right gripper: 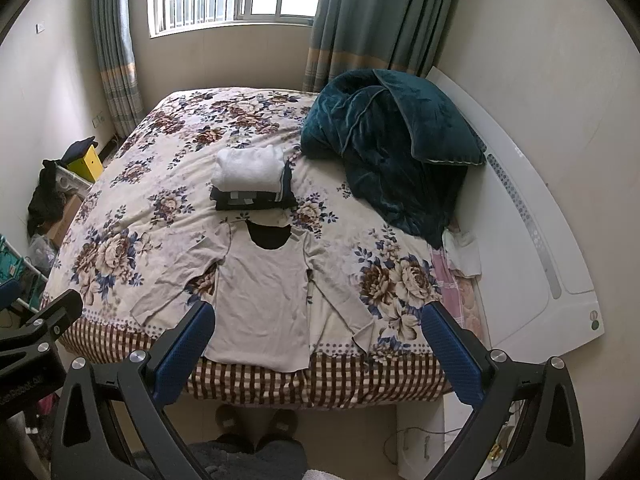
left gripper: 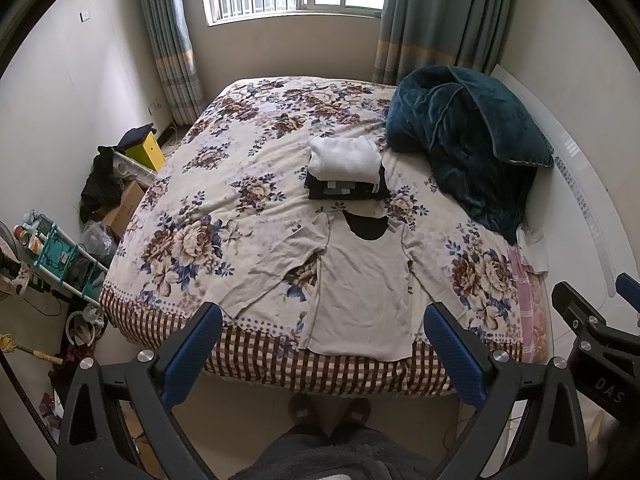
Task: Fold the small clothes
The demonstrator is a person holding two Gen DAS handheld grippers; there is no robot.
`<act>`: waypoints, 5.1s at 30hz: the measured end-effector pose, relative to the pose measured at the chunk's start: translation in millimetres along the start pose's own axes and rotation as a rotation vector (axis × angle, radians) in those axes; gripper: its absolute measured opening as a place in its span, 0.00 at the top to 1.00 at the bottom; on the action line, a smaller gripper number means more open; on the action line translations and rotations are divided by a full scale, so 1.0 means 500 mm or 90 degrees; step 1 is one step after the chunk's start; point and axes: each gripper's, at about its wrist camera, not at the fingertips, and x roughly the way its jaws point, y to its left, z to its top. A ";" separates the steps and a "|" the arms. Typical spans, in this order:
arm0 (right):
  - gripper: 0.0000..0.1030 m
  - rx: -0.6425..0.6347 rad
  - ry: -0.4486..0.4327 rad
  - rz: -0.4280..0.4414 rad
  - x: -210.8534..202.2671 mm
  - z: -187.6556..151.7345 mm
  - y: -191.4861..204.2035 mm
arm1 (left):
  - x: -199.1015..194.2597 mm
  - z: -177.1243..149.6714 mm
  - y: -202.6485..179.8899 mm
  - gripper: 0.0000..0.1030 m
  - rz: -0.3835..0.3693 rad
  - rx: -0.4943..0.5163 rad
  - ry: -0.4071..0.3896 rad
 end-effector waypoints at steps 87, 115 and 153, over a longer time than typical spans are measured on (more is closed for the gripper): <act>0.00 0.191 0.169 -0.105 0.510 -0.073 -0.095 | 0.503 0.049 -0.063 0.00 0.065 0.134 0.047; 0.07 0.585 0.367 -0.068 1.210 -0.604 -0.394 | 1.237 -0.129 -0.203 0.00 0.142 0.208 0.312; 0.94 0.559 0.184 -0.012 1.150 -0.273 -0.167 | 1.210 -0.140 -0.012 0.00 0.099 0.069 0.314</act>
